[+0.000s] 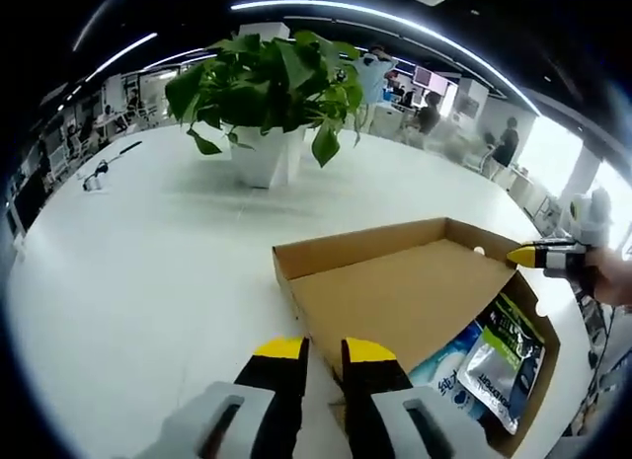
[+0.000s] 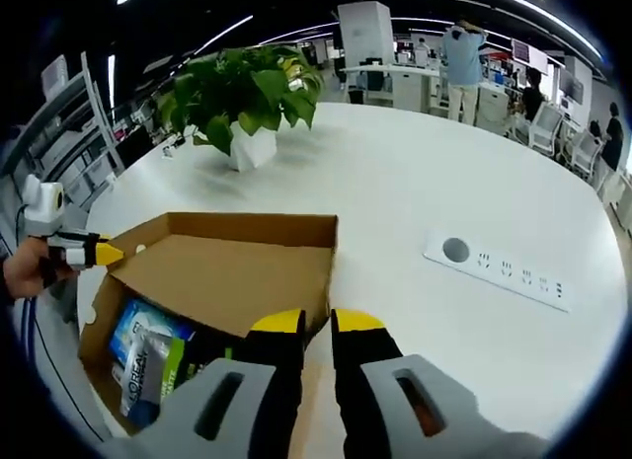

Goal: Operate the shoe box by opening the lid, removing the specified soft item, and placing it in the target area until the item is outside and the box remains undamaged.

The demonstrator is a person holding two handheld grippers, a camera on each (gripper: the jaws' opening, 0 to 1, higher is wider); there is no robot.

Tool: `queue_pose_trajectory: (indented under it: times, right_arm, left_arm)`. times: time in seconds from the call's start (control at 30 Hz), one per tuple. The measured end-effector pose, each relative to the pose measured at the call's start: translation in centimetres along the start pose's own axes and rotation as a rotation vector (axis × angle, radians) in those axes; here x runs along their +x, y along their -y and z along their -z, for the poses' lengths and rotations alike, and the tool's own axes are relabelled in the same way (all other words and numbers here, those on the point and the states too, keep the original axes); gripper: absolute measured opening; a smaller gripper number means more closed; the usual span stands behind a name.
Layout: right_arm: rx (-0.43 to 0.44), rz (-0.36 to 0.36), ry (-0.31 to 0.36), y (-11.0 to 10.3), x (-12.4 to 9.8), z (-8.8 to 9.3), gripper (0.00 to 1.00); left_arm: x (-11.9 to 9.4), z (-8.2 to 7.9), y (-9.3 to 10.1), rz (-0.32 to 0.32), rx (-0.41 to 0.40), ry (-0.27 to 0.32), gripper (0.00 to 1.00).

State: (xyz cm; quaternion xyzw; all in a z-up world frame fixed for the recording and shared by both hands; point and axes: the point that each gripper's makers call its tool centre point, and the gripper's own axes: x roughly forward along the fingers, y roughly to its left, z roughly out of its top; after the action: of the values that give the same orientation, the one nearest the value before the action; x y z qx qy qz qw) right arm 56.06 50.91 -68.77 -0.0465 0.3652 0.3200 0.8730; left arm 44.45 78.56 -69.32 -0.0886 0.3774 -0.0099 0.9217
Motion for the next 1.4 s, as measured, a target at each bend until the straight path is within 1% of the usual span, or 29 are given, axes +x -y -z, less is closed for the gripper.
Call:
queue_pose_trajectory:
  times: [0.07, 0.1, 0.33, 0.53, 0.77, 0.9, 1.03, 1.07, 1.13, 1.3, 1.4]
  right_arm:
    - [0.002, 0.006, 0.007, 0.5, -0.3, -0.2, 0.09]
    - [0.001, 0.005, 0.013, 0.5, -0.6, -0.3, 0.1]
    - [-0.007, 0.016, 0.049, 1.1, -3.0, -0.4, 0.11]
    - [-0.004, 0.025, 0.051, 1.3, -4.5, 0.6, 0.13]
    - [-0.001, 0.017, 0.064, 0.6, -6.0, 1.3, 0.12]
    - [0.002, 0.014, 0.079, 0.1, -7.0, 1.7, 0.13]
    - [0.001, 0.015, 0.076, -0.1, -7.6, 2.2, 0.14]
    - [0.001, 0.015, 0.076, -0.3, -7.9, 2.4, 0.14]
    - [0.005, 0.015, 0.077, -0.4, -8.3, 2.8, 0.14]
    - [0.02, 0.016, 0.088, -1.0, -9.2, 3.6, 0.16]
    - [0.022, 0.014, 0.092, -1.3, -9.8, 4.4, 0.17]
  left_arm:
    - [-0.3, 0.2, -0.3, -0.011, 0.019, -0.002, 0.21]
    - [-0.5, 0.2, -0.4, -0.012, 0.021, 0.003, 0.24]
    - [-2.1, 0.2, -0.9, -0.016, 0.017, 0.046, 0.25]
    - [-3.4, 0.5, -1.0, -0.009, 0.017, 0.074, 0.25]
    - [-4.3, 0.9, -0.8, 0.013, 0.019, 0.09, 0.24]
    - [-4.6, 1.1, -0.3, 0.027, 0.022, 0.093, 0.24]
    - [-5.4, 1.3, 0.6, 0.048, 0.014, 0.105, 0.24]
    - [-5.2, 1.3, 0.9, 0.067, 0.005, 0.109, 0.24]
    - [-5.7, 1.9, 1.9, 0.08, 0.014, 0.107, 0.24]
    - [-6.1, 2.7, 3.3, 0.113, 0.018, 0.105, 0.24]
    - [-6.2, 3.4, 4.8, 0.145, 0.024, 0.095, 0.24]
